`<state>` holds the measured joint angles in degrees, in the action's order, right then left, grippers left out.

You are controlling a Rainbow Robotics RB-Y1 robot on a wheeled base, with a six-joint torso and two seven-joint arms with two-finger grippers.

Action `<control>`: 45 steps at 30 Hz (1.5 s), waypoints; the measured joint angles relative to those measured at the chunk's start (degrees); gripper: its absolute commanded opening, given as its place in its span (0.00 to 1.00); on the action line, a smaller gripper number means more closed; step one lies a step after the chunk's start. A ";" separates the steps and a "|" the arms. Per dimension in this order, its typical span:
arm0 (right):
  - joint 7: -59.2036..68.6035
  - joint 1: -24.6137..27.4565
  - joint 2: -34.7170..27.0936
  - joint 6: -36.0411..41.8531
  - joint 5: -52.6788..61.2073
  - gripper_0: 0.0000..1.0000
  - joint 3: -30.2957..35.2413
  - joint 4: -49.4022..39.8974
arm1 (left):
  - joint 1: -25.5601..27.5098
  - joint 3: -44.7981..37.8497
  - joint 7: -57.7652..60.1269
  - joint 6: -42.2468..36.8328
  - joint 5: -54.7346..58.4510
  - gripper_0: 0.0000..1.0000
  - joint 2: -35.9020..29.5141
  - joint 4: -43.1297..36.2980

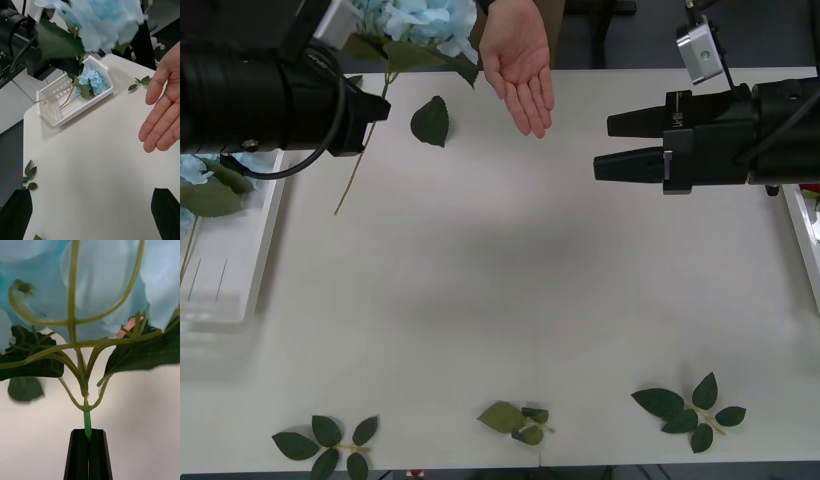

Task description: Place the red flowers into the right box and the blue flowers into the left box. If a person shows an open palm, hand one flower to the person first, then continue sorting.

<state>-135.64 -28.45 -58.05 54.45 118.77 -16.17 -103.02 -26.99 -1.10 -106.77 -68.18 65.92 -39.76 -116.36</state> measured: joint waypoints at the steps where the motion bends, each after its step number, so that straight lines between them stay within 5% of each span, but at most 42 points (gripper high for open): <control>1: -2.41 0.02 -0.12 0.75 1.02 0.92 0.00 1.03 | 1.57 -1.16 -4.66 2.92 2.52 0.00 1.26 0.09; 7: -4.51 0.04 -0.12 1.66 2.64 0.92 0.00 4.58 | 4.94 -0.50 -23.05 18.16 21.54 0.00 9.99 5.80; 14: -5.38 0.06 -0.12 1.71 3.32 0.93 0.01 5.50 | 4.94 5.93 -59.36 29.16 35.28 0.00 15.35 11.07; 21: -6.93 0.43 -0.45 1.69 4.93 0.92 0.01 6.17 | 4.93 8.73 -45.31 30.78 35.84 0.00 15.36 11.10; 29: -8.75 1.56 -1.08 1.40 6.03 0.92 0.01 6.19 | 0.98 18.43 -45.75 44.28 35.60 0.00 15.36 15.39; 45: -9.76 2.27 -1.09 1.04 6.35 0.92 0.01 6.20 | -8.25 21.44 -45.75 48.00 34.95 0.00 18.07 26.78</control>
<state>-145.39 -26.18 -59.14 55.50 125.12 -16.16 -96.82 -35.23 20.35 -152.52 -20.19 100.87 -21.70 -89.58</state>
